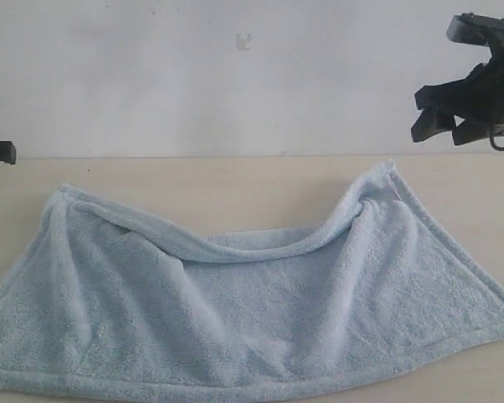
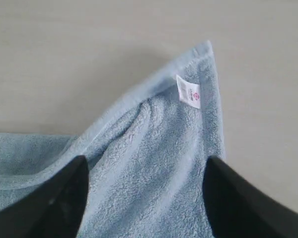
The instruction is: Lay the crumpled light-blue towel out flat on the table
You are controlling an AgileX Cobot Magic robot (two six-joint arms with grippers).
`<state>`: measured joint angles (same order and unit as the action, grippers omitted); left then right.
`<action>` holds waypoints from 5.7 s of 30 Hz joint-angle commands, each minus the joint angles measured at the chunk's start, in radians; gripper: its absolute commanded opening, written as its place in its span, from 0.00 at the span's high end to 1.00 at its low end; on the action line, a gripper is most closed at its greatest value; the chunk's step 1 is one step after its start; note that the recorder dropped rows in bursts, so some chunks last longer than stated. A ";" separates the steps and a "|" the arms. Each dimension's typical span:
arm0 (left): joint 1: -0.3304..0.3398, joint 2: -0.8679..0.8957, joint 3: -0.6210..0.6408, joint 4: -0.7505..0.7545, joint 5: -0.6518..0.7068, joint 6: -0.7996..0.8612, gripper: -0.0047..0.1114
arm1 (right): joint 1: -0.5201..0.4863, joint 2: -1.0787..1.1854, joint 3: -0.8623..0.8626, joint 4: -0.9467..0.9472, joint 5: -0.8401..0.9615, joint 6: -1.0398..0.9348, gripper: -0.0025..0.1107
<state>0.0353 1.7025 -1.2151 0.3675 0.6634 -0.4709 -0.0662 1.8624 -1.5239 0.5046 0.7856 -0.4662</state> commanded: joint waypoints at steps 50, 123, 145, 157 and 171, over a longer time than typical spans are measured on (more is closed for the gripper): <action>-0.068 0.115 0.385 -0.229 -0.120 0.514 0.92 | 0.096 -0.006 0.536 -0.287 -0.298 -0.017 0.98; -0.068 -0.053 0.417 -0.117 -0.175 0.296 0.92 | 0.223 0.277 -0.086 -0.213 -0.016 -0.043 0.98; -0.068 -0.053 0.417 -0.139 -0.203 0.296 0.92 | 0.306 0.544 -0.301 -0.226 -0.022 -0.059 0.98; -0.068 -0.053 0.417 -0.155 -0.203 0.293 0.92 | 0.284 0.548 -0.418 -0.304 -0.161 0.091 0.98; -0.017 -0.138 0.331 0.088 -0.344 -0.019 0.56 | 0.284 0.318 -0.110 -0.176 -0.166 -0.041 0.98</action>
<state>-0.0100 1.5906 -0.8436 0.3558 0.3633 -0.3354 0.2212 2.2536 -1.7014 0.3223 0.6690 -0.4901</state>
